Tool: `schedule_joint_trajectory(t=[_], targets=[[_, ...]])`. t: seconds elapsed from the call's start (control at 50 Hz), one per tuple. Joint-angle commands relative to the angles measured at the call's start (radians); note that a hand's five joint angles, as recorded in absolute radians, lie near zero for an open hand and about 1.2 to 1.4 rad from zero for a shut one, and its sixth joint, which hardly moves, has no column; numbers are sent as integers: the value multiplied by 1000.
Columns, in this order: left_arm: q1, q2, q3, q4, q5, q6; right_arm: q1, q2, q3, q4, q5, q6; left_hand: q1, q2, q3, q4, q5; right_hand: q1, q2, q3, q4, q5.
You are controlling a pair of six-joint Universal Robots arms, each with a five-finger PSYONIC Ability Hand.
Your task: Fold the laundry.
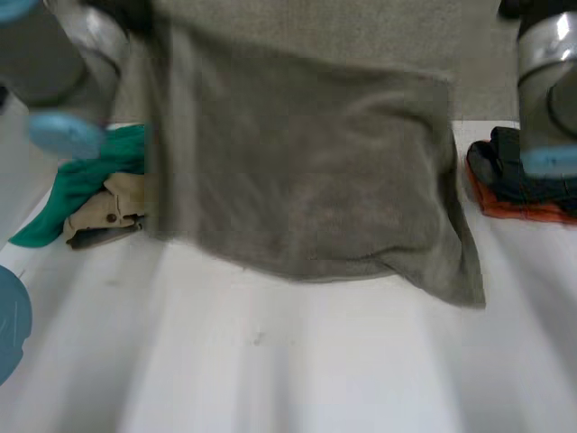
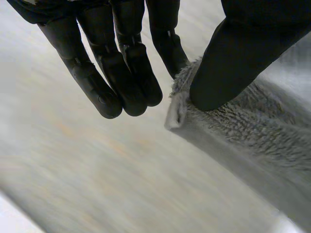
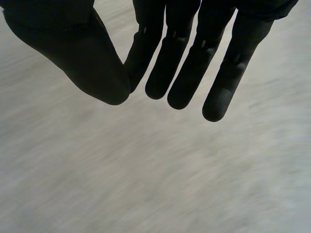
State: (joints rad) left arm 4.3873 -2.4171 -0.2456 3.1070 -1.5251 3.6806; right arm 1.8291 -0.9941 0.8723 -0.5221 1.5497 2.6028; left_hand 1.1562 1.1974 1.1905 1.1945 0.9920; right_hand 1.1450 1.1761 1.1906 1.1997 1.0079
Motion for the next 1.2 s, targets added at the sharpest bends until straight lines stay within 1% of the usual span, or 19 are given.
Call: schedule_joint_trajectory(t=[0.02,0.18,0.26,0.3,0.34,0.36,0.4,0.42,0.46,0.58,0.64,0.8,0.92,0.94,0.98,1.02,1.04,1.12,1.2], targets=[[0,87,19,225,-34,-243,26,-84,19,0,9,86,240,199,206,202,230,251,220,206,197,214],[41,185,-329,343,16,-225,10,-112,143,143,-57,98,240,199,206,202,230,251,220,206,197,214],[47,240,-507,355,42,-234,4,-103,220,198,-112,128,240,199,206,202,230,251,220,206,197,214],[43,297,-616,358,74,-243,-1,-84,247,215,-172,158,240,199,206,202,230,216,185,170,161,179],[40,337,-688,358,100,-251,-1,-69,255,220,-216,177,240,199,206,202,230,-85,-116,-131,-140,-123],[38,377,-754,361,132,-254,-1,-49,255,226,-253,193,240,199,206,202,230,-348,-379,-394,-403,-386],[32,421,-822,361,167,-258,-2,-29,252,226,-284,210,240,199,206,202,230,-576,-607,-622,-631,-613],[23,467,-889,361,205,-264,-4,-11,240,225,-308,226,240,199,206,202,230,-763,-794,-809,-818,-800],[15,515,-957,363,244,-267,-1,12,215,223,-325,241,240,199,206,202,230,-873,-904,-919,-928,-911],[-11,749,-1199,364,371,-271,19,130,59,226,-365,266,240,199,206,202,230,-970,-1002,-1016,-1025,-1008],[-19,838,-1268,357,413,-266,38,181,-7,235,-387,264,240,199,206,202,230,-970,-1002,-1016,-1025,-1008],[-35,1120,-1425,314,513,-277,144,337,-151,237,-505,258,240,199,206,202,230,-970,-1002,-1016,-1025,-1008],[-34,1283,-1479,248,525,-286,216,466,-202,234,-540,226,240,199,206,202,230,-970,-1002,-1016,-1025,-1008],[-31,1296,-1483,242,523,-287,220,483,-210,237,-540,214,240,199,206,202,230,-933,-964,-979,-988,-970],[-8,1322,-1492,229,517,-287,225,529,-233,258,-536,154,240,199,206,202,230,-409,-440,-455,-464,-447],[17,1329,-1495,223,517,-287,222,552,-256,274,-522,120,240,199,206,202,230,-4,-35,-50,-59,-41],[47,1331,-1500,220,520,-290,217,572,-286,290,-490,99,240,199,206,202,230,249,218,203,194,211],[128,1319,-1500,223,526,-309,184,563,-345,352,-338,106,240,199,206,202,230,251,220,206,197,214],[194,1288,-1491,226,525,-332,148,473,-326,408,-243,118,240,199,206,202,230,251,220,206,197,214]])
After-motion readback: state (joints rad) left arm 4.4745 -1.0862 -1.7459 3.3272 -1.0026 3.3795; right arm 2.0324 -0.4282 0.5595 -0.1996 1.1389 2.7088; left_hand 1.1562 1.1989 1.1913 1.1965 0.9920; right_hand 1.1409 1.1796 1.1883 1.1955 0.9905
